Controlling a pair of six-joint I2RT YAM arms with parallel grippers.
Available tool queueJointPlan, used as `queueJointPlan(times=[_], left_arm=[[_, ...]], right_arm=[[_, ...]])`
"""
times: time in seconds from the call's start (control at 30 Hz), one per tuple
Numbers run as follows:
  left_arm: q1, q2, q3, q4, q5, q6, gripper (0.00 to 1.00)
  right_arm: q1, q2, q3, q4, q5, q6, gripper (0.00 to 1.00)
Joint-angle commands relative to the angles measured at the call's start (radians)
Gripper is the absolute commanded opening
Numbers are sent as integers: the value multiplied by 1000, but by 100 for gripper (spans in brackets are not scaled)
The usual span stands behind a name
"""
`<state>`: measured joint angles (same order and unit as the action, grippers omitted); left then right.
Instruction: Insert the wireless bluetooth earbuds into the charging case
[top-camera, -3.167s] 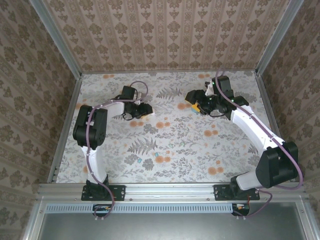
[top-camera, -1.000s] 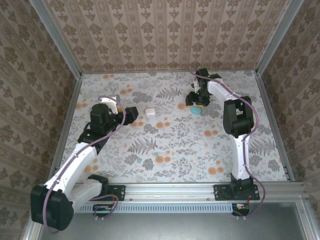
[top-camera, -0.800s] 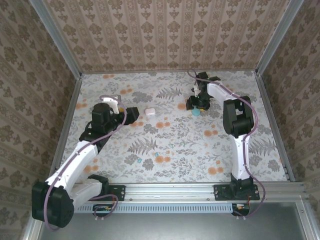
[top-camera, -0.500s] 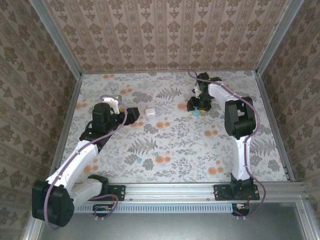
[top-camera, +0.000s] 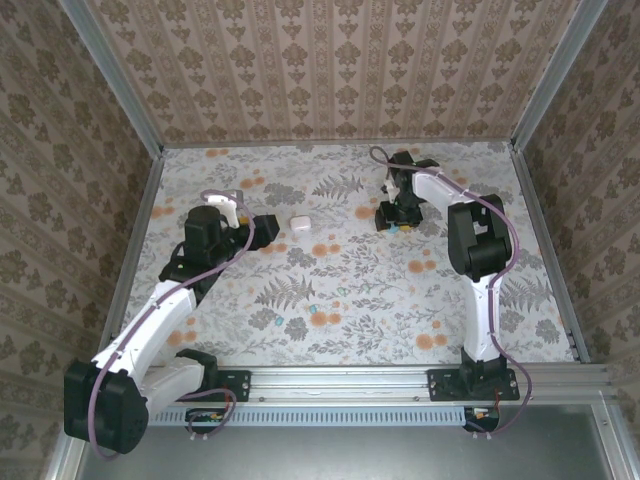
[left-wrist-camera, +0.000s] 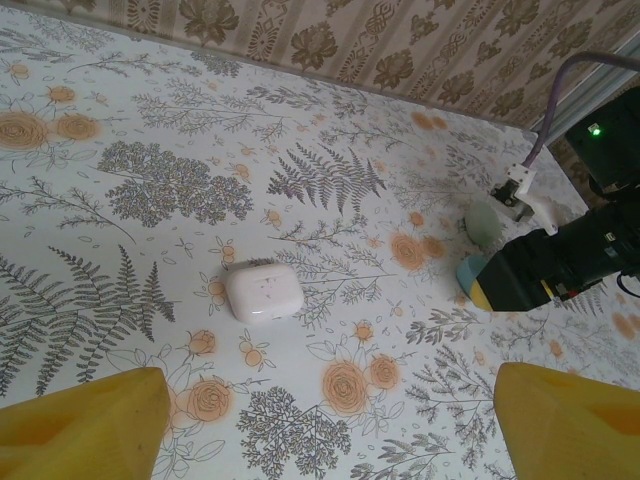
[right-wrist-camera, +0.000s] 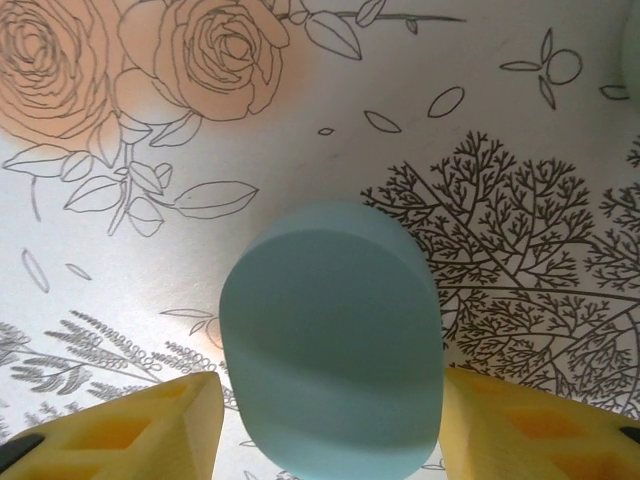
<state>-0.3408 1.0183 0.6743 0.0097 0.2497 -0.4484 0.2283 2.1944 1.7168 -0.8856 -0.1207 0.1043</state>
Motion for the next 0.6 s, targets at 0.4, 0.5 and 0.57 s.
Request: queueJointPlan(times=[0.4,0.5,0.57], left_arm=[[-7,5,31,22,-1,-6,85],[-7,13,33,24,-1,-10,85],[-7,19,36,24,2,-9,85]], right_arm=[[47,-21,1,37,158,-61,54],[55,-37,-22,62,156,-74,49],[58,-49,-37,80,157,-82,46]])
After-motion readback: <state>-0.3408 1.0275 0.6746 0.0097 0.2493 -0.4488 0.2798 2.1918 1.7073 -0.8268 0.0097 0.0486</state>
